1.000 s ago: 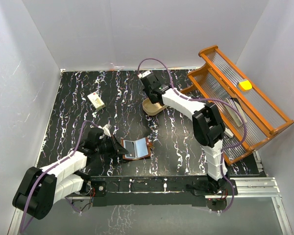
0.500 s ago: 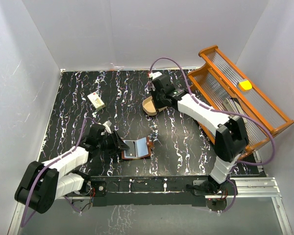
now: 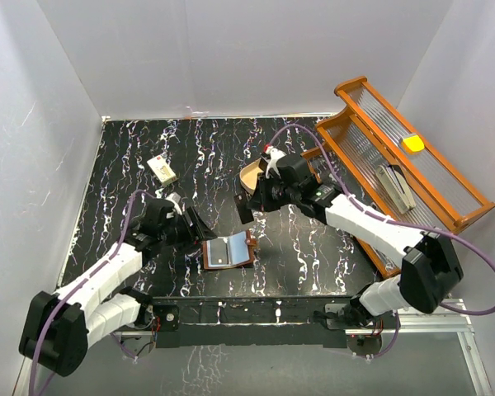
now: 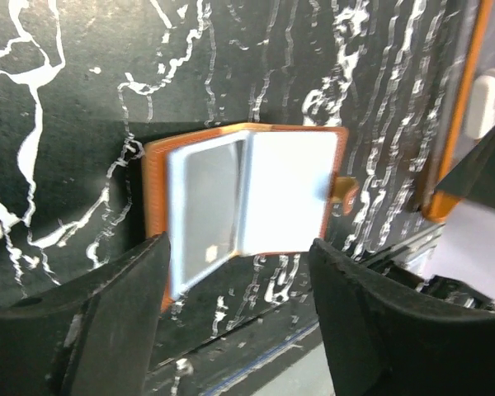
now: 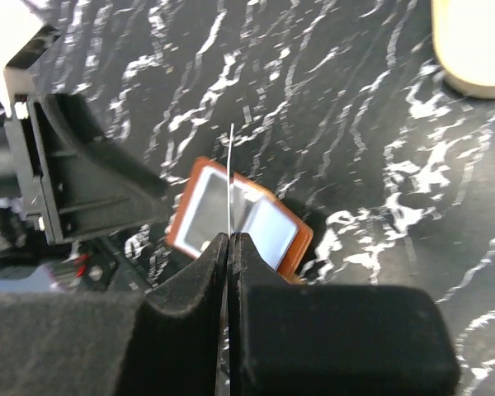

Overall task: Put the credit cards into the card holder
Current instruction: Pick up the credit card from the storage box.

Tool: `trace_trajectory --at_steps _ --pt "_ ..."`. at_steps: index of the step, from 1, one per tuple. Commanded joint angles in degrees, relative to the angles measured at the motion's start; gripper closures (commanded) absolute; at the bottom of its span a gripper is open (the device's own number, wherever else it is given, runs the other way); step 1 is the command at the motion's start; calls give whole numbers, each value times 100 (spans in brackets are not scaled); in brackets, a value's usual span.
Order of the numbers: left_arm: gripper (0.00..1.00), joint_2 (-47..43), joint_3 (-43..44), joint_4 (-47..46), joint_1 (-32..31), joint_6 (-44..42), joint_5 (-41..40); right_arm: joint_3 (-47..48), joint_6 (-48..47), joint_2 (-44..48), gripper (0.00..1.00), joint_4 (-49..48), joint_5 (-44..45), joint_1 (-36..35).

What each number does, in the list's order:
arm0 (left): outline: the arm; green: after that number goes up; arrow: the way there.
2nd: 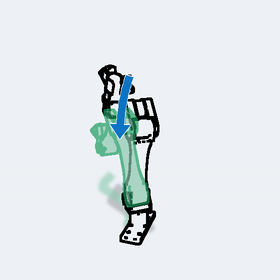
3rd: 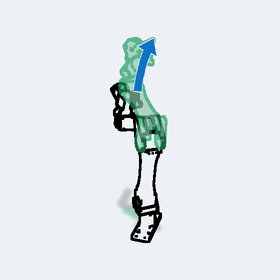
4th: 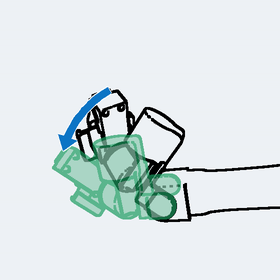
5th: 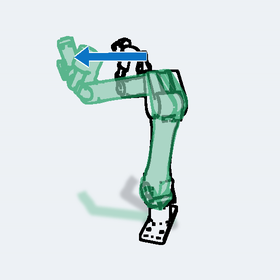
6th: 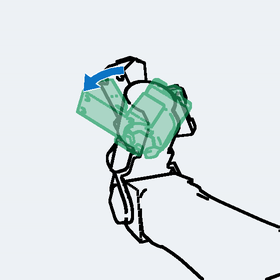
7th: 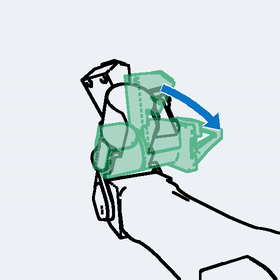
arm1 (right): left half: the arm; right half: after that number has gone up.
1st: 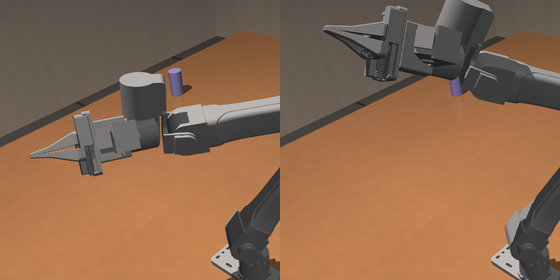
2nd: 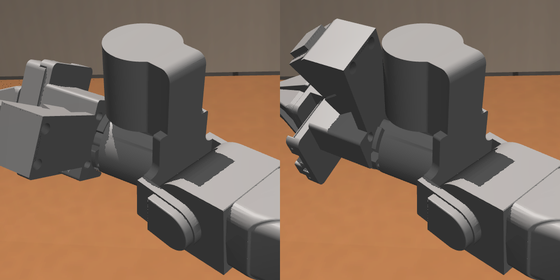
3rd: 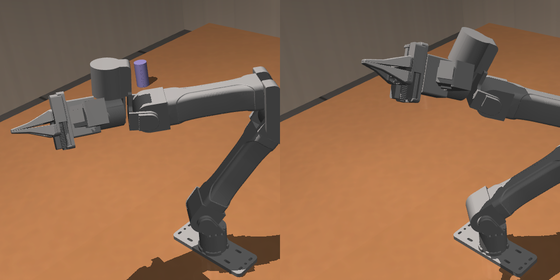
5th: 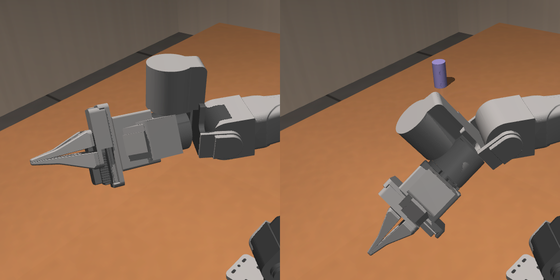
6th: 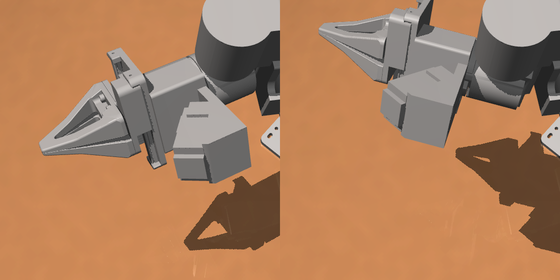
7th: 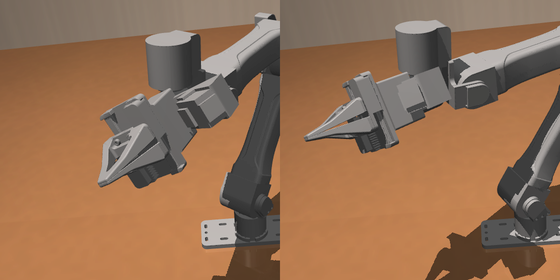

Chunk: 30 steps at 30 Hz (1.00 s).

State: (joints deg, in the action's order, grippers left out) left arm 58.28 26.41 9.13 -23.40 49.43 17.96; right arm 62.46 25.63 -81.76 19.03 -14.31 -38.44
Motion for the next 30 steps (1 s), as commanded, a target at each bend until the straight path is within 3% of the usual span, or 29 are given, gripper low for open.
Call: trace_trajectory --at_steps 1,6,12,24,30 --pt "31 -573 414 576 -16 262 55 -635 941 567 100 -1536 -890 -32" --pt "28 -1177 601 477 -20 605 380 -1435 1845 971 100 -2709 -1441 -35" --pt "30 -1535 445 -366 -19 1128 970 -2331 2837 1457 100 -4227 -1920 -43" --pt "50 -1636 -114 -2138 -23 2048 1731 -2696 3485 1326 100 -5140 -2366 -63" --pt "51 -1664 -166 -2440 -16 2176 1814 -2594 3520 1038 100 -5161 -2457 -79"
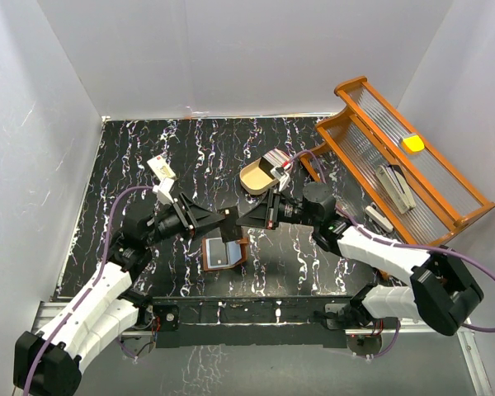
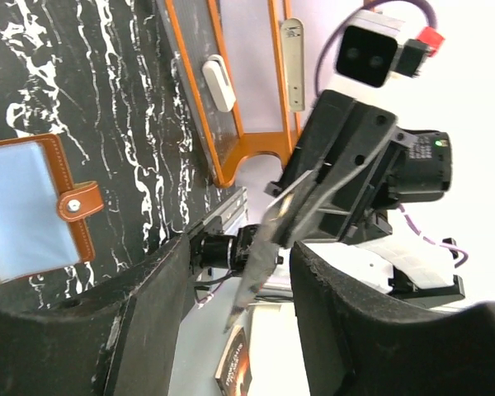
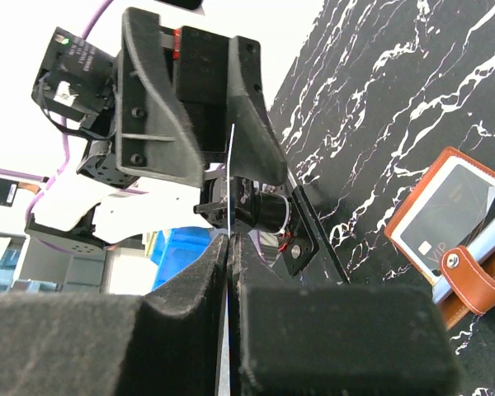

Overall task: Put the credit cards into the card holder
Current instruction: Pick up the credit card from the storage box.

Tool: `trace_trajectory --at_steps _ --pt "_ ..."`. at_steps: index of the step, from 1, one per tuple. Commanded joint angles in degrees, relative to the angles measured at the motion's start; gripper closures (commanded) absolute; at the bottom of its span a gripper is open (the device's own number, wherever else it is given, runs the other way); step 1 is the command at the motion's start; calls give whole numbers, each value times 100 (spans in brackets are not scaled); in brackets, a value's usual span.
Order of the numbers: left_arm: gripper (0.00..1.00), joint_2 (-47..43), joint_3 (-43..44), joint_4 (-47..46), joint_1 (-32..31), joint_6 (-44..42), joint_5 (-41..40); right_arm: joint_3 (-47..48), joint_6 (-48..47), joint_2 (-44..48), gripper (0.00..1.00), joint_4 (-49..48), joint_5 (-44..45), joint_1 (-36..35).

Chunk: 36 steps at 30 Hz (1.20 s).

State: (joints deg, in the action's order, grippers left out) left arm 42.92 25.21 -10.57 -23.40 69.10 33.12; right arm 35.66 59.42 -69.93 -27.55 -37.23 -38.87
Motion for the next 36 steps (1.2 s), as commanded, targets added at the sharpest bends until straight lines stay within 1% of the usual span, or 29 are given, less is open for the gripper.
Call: trace_trajectory --at_steps 1,5,6,8,11,13,16,17,19,22,26,30,36 --pt "53 -147 -57 -499 -16 242 295 106 162 -203 100 -524 -182 -41" --pt "85 -287 -187 -580 -22 344 174 136 218 -326 100 -527 -171 -58" --pt "91 -308 -224 -588 -17 342 123 152 186 -366 100 -491 -191 -59" --pt "100 -275 -245 -532 -17 282 106 193 111 -417 99 -309 -182 -53" --pt "100 -194 -253 -472 -18 145 117 212 -18 -428 91 -93 -114 -59" --pt "100 -164 -249 -368 -20 0 73 265 -183 -438 83 178 -11 -57" --pt "100 -131 -194 30 -16 -304 -99 399 -498 -495 69 653 106 -59" --pt "100 -126 -179 224 -18 -455 -184 466 -614 -529 66 875 176 -51" --pt "100 -106 -165 625 -16 -681 -350 644 -970 -605 65 1425 421 -59" --pt "100 12 -38 1293 -16 -1128 -678 981 -1455 -725 64 2570 1071 -56" --pt "100 304 108 1943 -16 -1535 -982 1327 -1960 -1009 63 3360 1653 -78" --pt "100 574 134 2188 -16 -1555 -1104 1795 -2228 -1233 62 3849 1852 -239" --pt "100 564 -135 2155 -16 -1421 -1034 2055 -2243 -1409 62 3970 2372 -803"
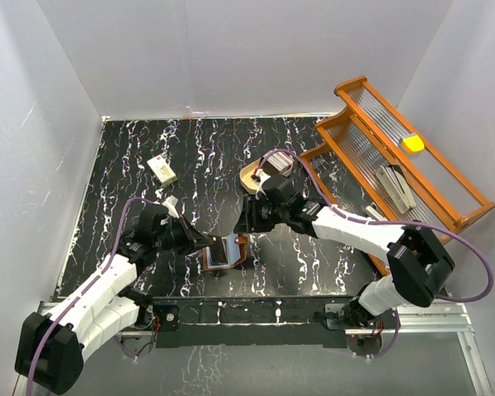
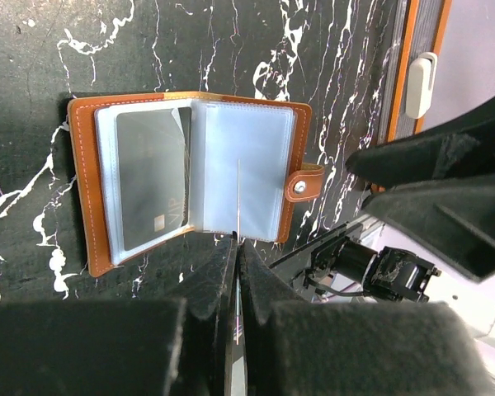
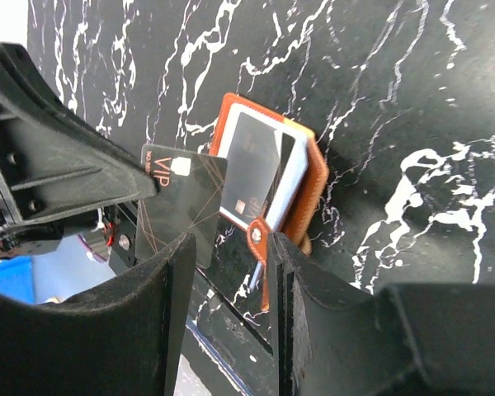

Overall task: Put the credit cards into the card holder
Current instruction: Pick up the credit card from the storage box, then insert the credit card into the card holder.

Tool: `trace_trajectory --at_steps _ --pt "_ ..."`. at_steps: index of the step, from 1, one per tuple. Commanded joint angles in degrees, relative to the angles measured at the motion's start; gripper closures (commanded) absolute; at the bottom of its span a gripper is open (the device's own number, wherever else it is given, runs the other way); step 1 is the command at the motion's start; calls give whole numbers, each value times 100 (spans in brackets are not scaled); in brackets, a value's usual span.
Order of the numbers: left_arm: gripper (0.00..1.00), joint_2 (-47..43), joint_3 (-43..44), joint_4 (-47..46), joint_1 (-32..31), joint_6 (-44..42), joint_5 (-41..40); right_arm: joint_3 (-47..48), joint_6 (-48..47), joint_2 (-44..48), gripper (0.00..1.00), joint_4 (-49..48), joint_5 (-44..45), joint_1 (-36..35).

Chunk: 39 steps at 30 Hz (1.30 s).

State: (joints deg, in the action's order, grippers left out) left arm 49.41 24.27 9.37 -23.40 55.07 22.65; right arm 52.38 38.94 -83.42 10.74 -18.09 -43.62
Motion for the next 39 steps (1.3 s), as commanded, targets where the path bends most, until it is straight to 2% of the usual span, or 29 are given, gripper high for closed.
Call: trace_trajectory --at_steps 1,13,17,27,39 --pt "100 -111 -63 143 -16 0 66 431 -196 -112 62 177 550 -404" --pt "100 82 10 123 -16 -196 408 857 -358 -642 65 556 1289 -945" --pt "100 183 -162 -395 -17 -59 697 946 -508 -860 67 819 1442 -979" --pt "100 879 -423 -1146 -16 -148 851 1028 -747 -1159 75 1096 1962 -990" --pt "100 1453 -532 -1978 -7 -349 1035 787 -914 -1292 76 955 2271 -990"
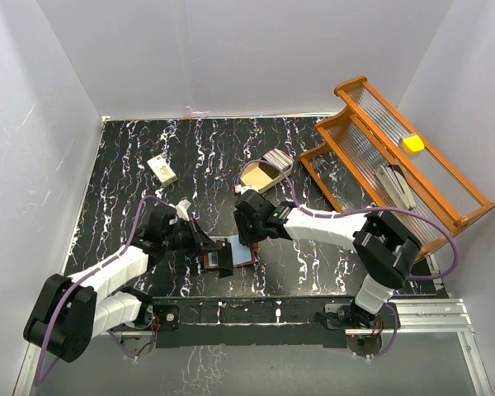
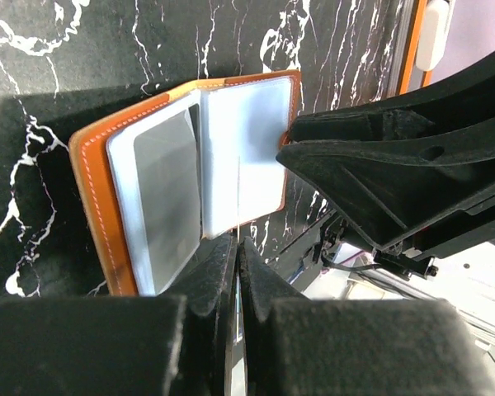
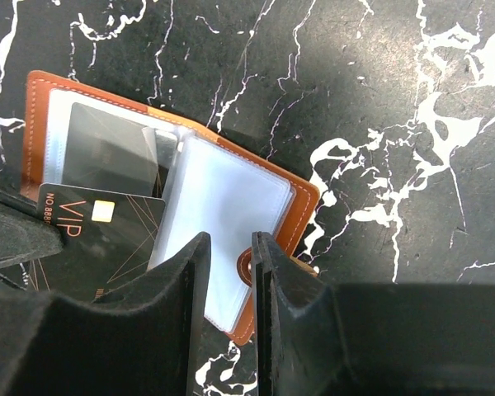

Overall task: Put the credit cards into the card holder
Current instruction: Insert the credit card into the card holder.

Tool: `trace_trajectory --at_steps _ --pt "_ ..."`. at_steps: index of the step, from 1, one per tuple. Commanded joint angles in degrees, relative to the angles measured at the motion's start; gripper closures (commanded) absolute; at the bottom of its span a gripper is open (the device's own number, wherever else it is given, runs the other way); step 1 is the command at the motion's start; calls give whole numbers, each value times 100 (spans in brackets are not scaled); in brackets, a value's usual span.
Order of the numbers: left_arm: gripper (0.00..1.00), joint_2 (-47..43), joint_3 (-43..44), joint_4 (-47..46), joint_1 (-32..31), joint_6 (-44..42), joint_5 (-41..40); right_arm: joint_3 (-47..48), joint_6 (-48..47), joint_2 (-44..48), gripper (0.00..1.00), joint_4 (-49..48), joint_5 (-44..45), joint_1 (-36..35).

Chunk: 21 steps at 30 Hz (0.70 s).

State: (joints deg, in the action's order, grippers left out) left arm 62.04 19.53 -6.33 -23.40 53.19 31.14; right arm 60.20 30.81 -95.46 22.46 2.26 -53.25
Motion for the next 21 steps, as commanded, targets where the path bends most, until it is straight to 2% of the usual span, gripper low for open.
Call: trace_trajectory --at_steps 1,4,11,17,21 --pt "100 284 -25 -319 -7 -224 115 -12 -101 -106 76 -230 266 -23" --pt "100 489 119 134 2 -481 -145 -94 -108 -147 77 -315 311 -27" --pt "100 580 -19 455 11 -571 -538 -300 -196 -326 78 -492 513 -26" --pt "100 690 58 601 11 -504 -509 -408 -251 -360 78 -588 573 -27" --pt "100 418 241 511 6 -248 -105 -456 -277 -342 78 -610 607 -23"
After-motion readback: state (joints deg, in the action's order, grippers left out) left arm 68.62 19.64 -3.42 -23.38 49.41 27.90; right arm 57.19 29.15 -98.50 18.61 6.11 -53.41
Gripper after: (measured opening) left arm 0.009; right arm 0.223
